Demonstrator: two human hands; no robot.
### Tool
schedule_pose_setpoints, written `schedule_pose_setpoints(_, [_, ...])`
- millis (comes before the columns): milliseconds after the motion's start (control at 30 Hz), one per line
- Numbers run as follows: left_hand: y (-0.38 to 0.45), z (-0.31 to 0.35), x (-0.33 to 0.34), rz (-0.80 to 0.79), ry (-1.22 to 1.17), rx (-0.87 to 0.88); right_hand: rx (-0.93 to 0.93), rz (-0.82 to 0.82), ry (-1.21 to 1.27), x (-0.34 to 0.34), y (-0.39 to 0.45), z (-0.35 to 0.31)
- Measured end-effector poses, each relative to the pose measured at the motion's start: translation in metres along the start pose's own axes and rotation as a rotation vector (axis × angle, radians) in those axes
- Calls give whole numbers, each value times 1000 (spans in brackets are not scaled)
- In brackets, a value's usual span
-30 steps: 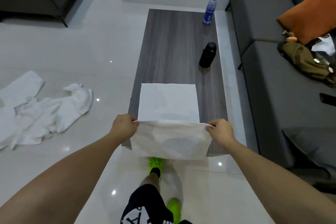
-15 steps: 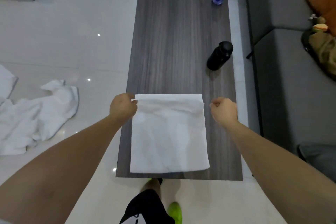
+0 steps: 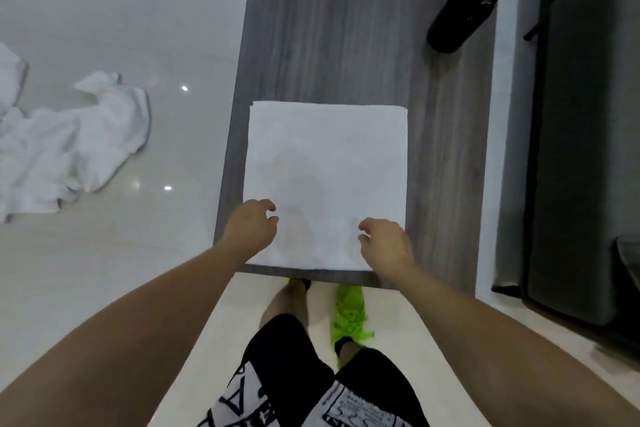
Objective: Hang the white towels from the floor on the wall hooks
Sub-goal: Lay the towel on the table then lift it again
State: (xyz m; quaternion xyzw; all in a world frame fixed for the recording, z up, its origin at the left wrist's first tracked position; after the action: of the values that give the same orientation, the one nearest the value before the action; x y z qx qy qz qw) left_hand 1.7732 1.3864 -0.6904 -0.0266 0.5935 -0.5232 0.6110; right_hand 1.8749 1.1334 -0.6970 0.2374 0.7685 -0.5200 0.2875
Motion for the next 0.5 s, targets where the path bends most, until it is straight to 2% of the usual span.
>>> schedule_pose_setpoints(133, [-47, -9, 62, 152, -106, 10, -424, -34, -284, 95, -27, -42])
schedule_pose_setpoints(233, [-80, -20, 100, 222, -141, 48, -445, 13, -471, 147, -38, -42])
schedule_pose_setpoints(300, [-100, -35, 122, 220, -160, 41, -452, 159, -491, 157, -46, -38])
schedule_pose_setpoints(400, [-126, -60, 149, 176, -160, -33, -522, 441, -392, 147, -58, -35])
schedule_pose_setpoints(500, [-148, -75, 159, 129, -149, -60, -486, 426, -320, 140, -63, -31])
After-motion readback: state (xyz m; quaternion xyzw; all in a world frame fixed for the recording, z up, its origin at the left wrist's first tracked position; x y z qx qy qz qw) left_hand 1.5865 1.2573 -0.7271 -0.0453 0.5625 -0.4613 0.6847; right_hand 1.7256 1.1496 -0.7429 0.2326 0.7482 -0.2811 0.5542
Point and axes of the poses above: each hand's wrist, its own y-axis towards the middle knuckle, its own x-axis out of the palm, z = x × y, the point moved 8 cm from there along y, towards the middle knuckle, and after that the axes turned 1 degree about -y, right-handed, at the moved point
